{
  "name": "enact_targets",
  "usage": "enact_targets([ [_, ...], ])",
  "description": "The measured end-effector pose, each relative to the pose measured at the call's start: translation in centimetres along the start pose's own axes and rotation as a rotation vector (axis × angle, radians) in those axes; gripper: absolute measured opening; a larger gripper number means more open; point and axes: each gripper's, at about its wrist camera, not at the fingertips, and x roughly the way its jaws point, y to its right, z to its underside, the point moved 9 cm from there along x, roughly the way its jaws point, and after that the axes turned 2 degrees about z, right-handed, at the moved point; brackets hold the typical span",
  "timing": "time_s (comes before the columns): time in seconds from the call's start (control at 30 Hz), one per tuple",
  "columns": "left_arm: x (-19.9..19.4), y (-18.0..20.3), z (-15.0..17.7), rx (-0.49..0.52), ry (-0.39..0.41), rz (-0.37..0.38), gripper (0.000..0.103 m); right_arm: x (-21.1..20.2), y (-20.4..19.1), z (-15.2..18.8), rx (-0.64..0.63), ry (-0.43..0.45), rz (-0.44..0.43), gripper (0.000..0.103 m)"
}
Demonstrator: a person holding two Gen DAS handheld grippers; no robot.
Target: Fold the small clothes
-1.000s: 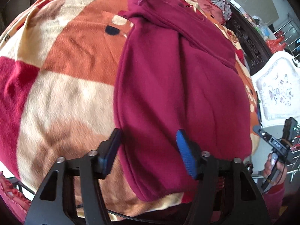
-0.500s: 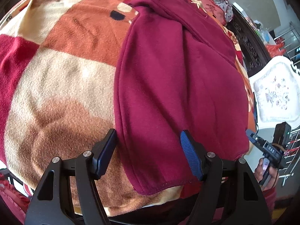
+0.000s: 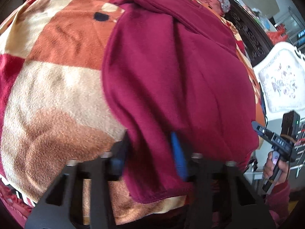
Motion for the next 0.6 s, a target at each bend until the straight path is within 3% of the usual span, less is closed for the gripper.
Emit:
enact_targets([
  [0.03, 0.0, -0.2, 0.0, -0.014, -0.002, 0.012, 0.023, -0.1, -0.1, 0.0, -0.011, 0.003, -0.002, 0.048],
  [0.07, 0.0, -0.3, -0.1, -0.022, -0.005, 0.021, 0.018, -0.1, -0.3, 0.1, -0.039, 0.003, 0.004, 0.041],
  [0.1, -0.2, -0.3, -0.1, -0.023, -0.005, 0.025, 0.015, -0.1, -0.7, 0.2, -0.059, 0.0, 0.004, 0.025],
  [0.17, -0.8, 0.0, -0.3, -0.005, -0.004, 0.028, 0.014, -0.7, -1.7, 0.3, -0.078, 0.007, -0.025, 0.011],
  [0.27, -2.6, 0.6, -0.5, 0.051, 0.017, 0.022, 0.013, -1.9, -3.7, 0.6, -0.142, 0.014, -0.036, 0.008],
  [0.47, -6.1, 0.4, -0.7, 0.119, 0.068, -0.008, 0.013, -5.2, -8.3, 3.1, -0.233, -0.008, -0.143, 0.008],
  [0.6, -4.8, -2.0, 0.2, 0.087, 0.033, -0.054, 0.013, -3.3, -7.4, 4.9, -0.225, -0.067, -0.098, 0.008],
])
